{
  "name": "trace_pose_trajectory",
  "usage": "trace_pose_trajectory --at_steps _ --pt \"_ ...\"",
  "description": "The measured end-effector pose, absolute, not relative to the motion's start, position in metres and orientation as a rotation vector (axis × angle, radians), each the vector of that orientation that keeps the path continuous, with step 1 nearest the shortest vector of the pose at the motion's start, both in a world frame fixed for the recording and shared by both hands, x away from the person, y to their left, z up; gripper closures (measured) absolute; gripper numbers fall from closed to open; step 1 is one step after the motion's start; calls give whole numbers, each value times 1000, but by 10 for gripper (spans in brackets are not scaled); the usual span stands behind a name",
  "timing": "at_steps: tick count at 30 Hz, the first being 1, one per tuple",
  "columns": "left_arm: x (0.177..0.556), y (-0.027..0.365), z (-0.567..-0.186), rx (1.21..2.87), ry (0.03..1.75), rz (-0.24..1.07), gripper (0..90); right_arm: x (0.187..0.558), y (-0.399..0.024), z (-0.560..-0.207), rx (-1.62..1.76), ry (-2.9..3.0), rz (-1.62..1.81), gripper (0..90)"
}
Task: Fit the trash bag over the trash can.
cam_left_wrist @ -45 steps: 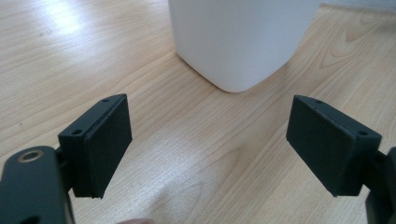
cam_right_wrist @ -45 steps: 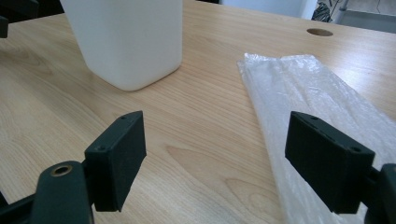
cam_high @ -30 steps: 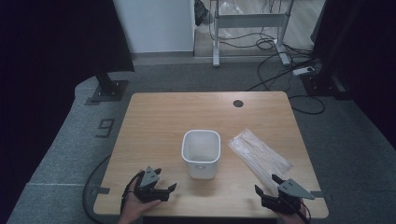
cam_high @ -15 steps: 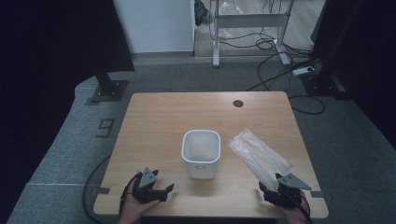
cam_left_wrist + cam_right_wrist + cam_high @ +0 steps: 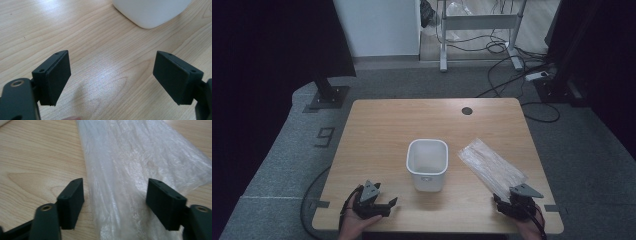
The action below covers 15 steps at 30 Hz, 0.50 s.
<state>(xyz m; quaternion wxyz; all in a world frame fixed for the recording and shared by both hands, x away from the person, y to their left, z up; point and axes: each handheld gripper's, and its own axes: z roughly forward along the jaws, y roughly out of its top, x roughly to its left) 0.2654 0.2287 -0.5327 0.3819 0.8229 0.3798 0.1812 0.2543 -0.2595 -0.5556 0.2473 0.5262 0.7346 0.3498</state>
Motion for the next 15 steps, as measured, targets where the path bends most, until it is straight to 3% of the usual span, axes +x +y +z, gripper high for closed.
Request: trace_pose_trajectory --at_steps 2,4,5,6,8,10,15 --pt "265 229 -532 2097 969 463 148 254 -260 -556 1434 2000 955 393" --pt "265 229 -532 2094 973 465 148 253 -261 -555 1428 1987 949 554" --pt "265 229 -532 2094 973 465 148 253 -261 -555 1428 1987 949 554" --pt "265 229 -531 2093 978 468 148 253 -263 -554 1422 1986 936 665" --pt "265 229 -531 2091 980 471 148 253 -263 -553 1419 1986 929 705" --pt "265 228 -530 2088 980 478 149 252 -263 -553 1388 1974 865 842" --pt "262 228 -523 2060 969 482 152 249 -261 -551 1322 1967 870 888"
